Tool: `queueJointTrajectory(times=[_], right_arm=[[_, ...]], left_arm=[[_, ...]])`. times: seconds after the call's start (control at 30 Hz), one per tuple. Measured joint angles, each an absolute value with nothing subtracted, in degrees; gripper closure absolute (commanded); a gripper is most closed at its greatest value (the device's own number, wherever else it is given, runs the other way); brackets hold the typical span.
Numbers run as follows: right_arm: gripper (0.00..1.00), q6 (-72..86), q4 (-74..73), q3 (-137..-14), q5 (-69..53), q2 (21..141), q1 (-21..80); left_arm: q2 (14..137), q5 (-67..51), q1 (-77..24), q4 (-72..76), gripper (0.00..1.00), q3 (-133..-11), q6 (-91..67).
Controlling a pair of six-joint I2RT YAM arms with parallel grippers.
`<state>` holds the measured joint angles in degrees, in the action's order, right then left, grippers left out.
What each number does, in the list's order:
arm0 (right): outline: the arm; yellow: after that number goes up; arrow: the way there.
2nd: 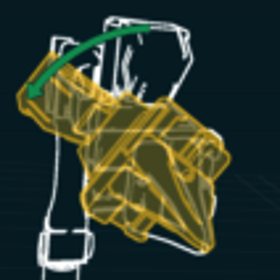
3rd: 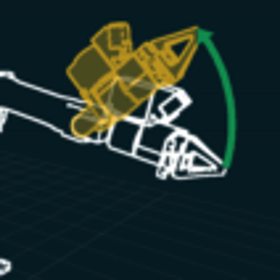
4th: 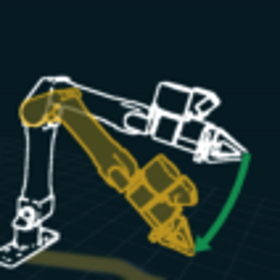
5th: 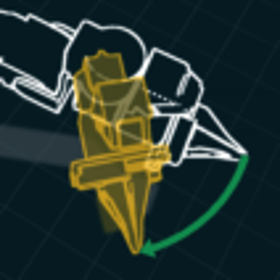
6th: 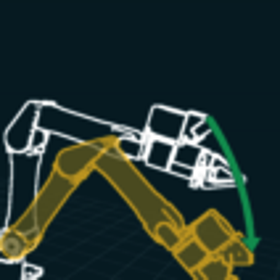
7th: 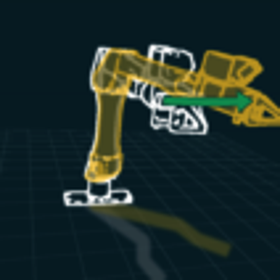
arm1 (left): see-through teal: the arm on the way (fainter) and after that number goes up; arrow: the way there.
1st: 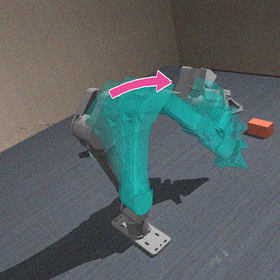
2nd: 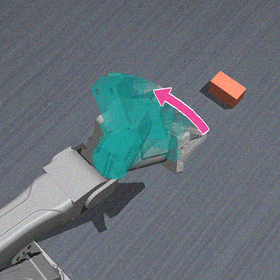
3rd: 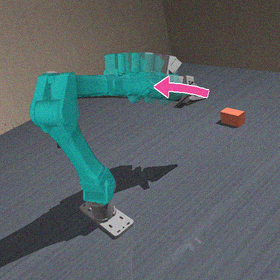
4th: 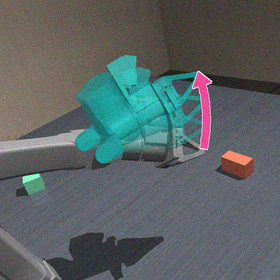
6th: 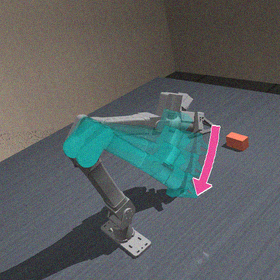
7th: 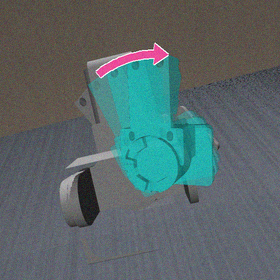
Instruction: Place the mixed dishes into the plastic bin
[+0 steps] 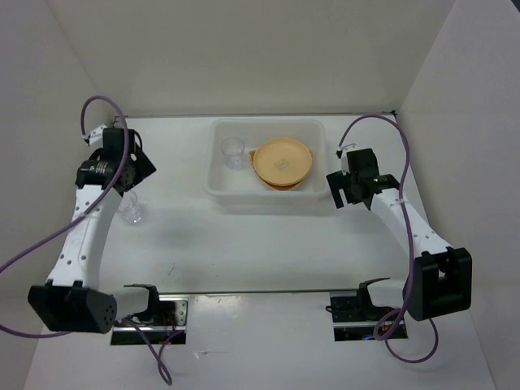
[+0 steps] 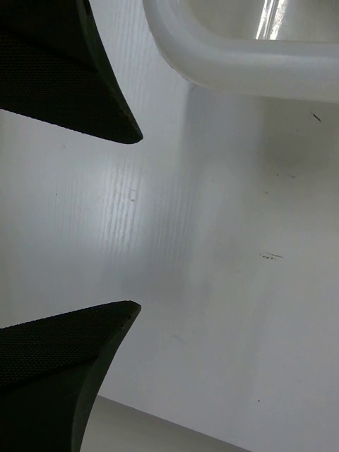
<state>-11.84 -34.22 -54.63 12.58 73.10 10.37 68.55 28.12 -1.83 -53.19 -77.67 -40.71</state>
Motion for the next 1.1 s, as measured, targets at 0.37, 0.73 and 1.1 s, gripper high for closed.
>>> queueJointTrajectory(times=[0.37, 0.73, 1.1], right_arm=[[0.04, -11.88, -34.22, -54.63, 11.68, 73.10, 10.90], [0.04, -12.10, -34.22, -54.63, 11.27, 73.10, 10.90], [0.04, -12.10, -34.22, -54.63, 11.14, 73.10, 10.90]], left_arm=[[80.62, 17.61, 11.90, -39.40, 0.00, -64.84, -31.94], [92.25, 12.29, 12.36, -31.00, 0.09, -65.25, -26.79], [96.07, 11.18, 12.47, -29.85, 1.00, -66.89, -25.71]])
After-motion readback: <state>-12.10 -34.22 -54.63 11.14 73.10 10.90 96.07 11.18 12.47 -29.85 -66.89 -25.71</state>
